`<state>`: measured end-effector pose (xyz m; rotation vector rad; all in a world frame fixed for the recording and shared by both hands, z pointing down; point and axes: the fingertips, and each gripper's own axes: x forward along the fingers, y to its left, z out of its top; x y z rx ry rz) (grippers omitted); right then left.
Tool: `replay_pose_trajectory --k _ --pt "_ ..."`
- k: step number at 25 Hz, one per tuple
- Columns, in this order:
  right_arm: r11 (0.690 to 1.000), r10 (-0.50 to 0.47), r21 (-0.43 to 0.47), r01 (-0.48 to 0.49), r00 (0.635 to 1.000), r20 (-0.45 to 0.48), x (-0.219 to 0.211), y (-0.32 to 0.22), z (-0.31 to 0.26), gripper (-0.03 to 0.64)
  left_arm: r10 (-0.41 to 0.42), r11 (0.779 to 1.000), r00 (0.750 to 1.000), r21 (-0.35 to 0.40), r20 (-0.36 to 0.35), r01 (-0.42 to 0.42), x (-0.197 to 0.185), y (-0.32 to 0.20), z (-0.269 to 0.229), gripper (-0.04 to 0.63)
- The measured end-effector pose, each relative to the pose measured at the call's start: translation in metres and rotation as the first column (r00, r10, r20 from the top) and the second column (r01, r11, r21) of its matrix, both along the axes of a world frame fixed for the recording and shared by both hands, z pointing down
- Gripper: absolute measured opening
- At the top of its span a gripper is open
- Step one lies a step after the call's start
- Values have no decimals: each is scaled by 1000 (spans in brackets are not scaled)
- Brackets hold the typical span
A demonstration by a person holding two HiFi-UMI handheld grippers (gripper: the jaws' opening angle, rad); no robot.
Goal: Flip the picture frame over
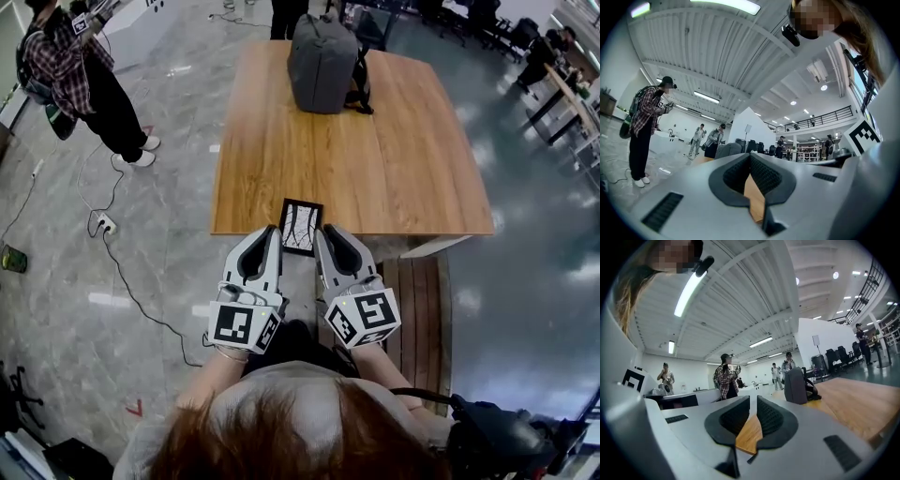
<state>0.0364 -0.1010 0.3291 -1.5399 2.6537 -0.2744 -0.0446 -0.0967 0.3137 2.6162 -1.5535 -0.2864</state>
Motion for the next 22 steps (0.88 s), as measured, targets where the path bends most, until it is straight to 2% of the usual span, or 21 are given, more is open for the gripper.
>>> replay_pose_trajectory --k 2,4,5,7,8,10,13,17,20,22 --pt "999 3 -43 -2 1000 22 4 -3 14 34 -8 1000 1000 -19 2 8 0 -2 7 6" --pt "994 -1 -109 12 995 97 7 -5 31 35 -13 999 1000 -36 5 13 -1 -4 13 6" --pt "987 -12 -157 37 987 161 7 -4 42 38 -15 999 1000 -44 6 16 -2 -4 17 6" --pt "953 -22 -279 120 944 329 5 1 68 124 -21 998 1000 -64 10 21 -3 -3 25 6" --pt "929 -3 -335 160 906 423 5 2 82 138 -24 997 1000 -75 10 25 -4 -4 30 6" --pt "883 87 -420 209 806 585 10 2 111 167 -30 995 999 -97 14 31 -6 -8 42 6" --pt "840 241 -491 233 651 720 20 4 156 172 -39 991 999 -131 25 42 -9 -11 60 6" --pt "819 361 -517 249 476 802 20 4 197 172 -29 985 999 -166 44 36 -11 -9 76 6" --pt "800 448 -552 236 378 810 13 3 225 172 -8 983 998 -183 64 20 -11 -10 82 6" --pt "792 495 -572 211 326 805 11 1 242 172 6 980 997 -197 75 9 -10 -13 87 6"
